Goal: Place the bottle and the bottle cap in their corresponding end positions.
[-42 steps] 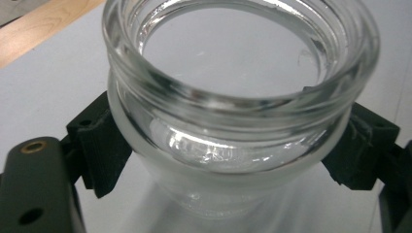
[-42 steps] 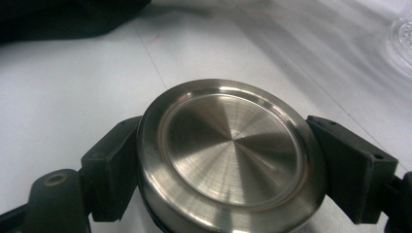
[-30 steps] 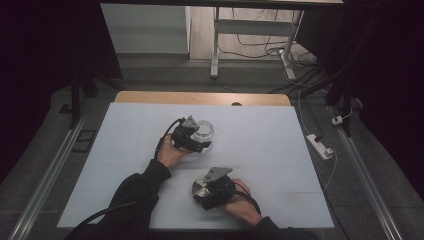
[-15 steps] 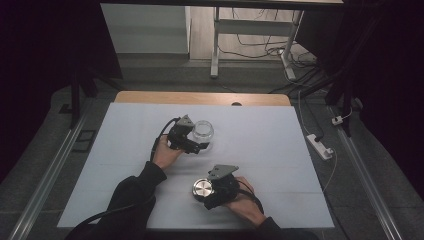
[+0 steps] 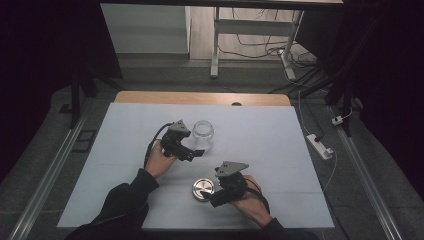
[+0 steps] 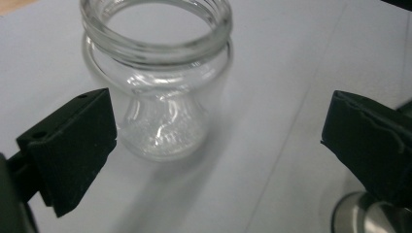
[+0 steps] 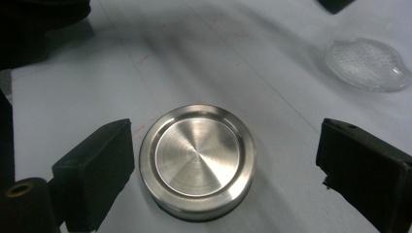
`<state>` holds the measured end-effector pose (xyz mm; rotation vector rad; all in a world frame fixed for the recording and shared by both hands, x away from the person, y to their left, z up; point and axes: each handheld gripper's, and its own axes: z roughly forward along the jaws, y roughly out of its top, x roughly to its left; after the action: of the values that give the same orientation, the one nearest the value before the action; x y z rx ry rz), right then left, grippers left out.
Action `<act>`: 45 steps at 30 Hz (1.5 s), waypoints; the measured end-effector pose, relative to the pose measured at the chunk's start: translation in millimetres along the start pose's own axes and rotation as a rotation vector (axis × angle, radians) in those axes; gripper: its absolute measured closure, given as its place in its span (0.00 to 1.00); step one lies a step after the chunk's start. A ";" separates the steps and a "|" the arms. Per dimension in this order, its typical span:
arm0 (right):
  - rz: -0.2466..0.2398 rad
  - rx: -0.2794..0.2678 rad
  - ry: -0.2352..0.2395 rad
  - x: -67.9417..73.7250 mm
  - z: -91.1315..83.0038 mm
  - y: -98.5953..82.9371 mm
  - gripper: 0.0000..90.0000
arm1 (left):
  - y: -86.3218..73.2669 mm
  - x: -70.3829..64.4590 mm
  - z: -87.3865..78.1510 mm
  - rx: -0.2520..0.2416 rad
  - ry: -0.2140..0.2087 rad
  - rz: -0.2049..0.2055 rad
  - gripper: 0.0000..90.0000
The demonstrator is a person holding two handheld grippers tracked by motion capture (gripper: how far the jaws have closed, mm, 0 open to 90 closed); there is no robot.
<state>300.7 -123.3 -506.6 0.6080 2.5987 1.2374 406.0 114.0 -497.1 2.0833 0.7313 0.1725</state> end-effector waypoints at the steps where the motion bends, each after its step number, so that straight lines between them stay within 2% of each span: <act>1: 0.001 -0.002 -0.002 -0.7 -1.8 0.0 0.07 | -2.5 -2.9 -2.7 0.002 -0.006 0.005 0.00; 7: 0.016 -0.016 -0.006 -5.0 -9.2 0.1 0.07 | -5.6 -12.8 -7.5 0.011 -0.025 0.030 0.00; 15: 0.033 -0.003 -0.001 -8.8 -13.4 -0.6 0.06 | -10.8 -23.9 -14.8 0.022 -0.035 0.058 0.00; 27: 0.050 -0.014 -0.004 -9.8 -21.7 1.0 0.00 | -22.9 -38.7 -37.2 0.005 -0.082 0.032 0.00; 36: 0.033 -0.024 -0.036 -11.0 -33.1 0.3 0.00 | -35.5 -49.4 -54.5 0.007 -0.092 0.026 0.00; 45: 0.053 -0.027 -0.060 -15.4 -45.7 -5.7 0.00 | -51.8 -59.3 -71.8 0.017 -0.080 0.012 0.00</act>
<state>297.0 -165.1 -482.2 0.7026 2.5281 1.2481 307.7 154.0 -487.1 2.0980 0.6743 0.0886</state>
